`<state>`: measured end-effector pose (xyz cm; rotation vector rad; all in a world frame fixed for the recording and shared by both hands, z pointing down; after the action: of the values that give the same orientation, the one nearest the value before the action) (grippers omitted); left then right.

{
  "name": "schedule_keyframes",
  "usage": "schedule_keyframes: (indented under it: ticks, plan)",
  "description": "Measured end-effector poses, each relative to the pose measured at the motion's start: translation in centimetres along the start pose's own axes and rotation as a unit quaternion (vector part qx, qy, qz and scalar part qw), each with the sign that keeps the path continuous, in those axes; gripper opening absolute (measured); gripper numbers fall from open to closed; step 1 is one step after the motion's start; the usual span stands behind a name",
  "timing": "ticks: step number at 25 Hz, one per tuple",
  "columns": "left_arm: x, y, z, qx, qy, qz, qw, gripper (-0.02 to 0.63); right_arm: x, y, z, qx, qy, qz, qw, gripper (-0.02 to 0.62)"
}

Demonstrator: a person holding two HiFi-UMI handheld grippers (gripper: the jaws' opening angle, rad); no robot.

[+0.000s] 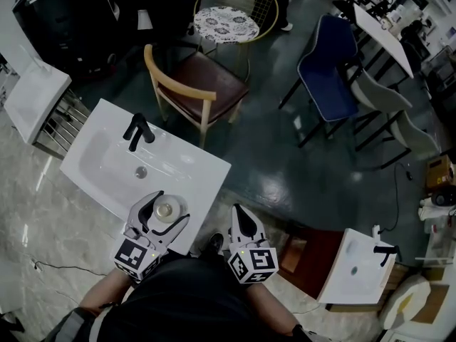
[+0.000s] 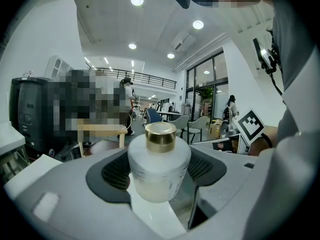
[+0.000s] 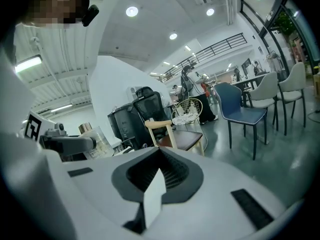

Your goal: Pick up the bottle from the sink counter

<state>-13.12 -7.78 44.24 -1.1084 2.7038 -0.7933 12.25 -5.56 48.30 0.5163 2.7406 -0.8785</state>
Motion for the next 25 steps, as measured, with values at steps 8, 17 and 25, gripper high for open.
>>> schedule_keyframes:
  ticks: [8,17,25]
  plan:
    - [-0.08,-0.37,0.05,0.005,-0.003,-0.003,1.0,0.337,0.12,-0.21,0.09,0.0,0.01,0.001,1.0,0.006]
    - [-0.39,-0.55,0.19,0.008,-0.003,-0.009,0.9999,0.336,0.4,0.46,0.56,-0.017,0.032,0.002,0.999,0.006]
    - [-0.49,-1.11,-0.56,-0.002,-0.006,-0.017,0.9998,0.337,0.42,0.67,0.35,-0.02,0.04,0.0,0.999,0.006]
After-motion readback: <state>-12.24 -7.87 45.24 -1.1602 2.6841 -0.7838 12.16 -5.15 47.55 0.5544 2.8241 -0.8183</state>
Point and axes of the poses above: the fingertips, and each gripper's own axes: y backward along the fingers, x to its left, z out of its top, the point moved 10 cm from there along y, backward along the fingers, and after that the axes turned 15 degrees about x, right-handed, at the moved point
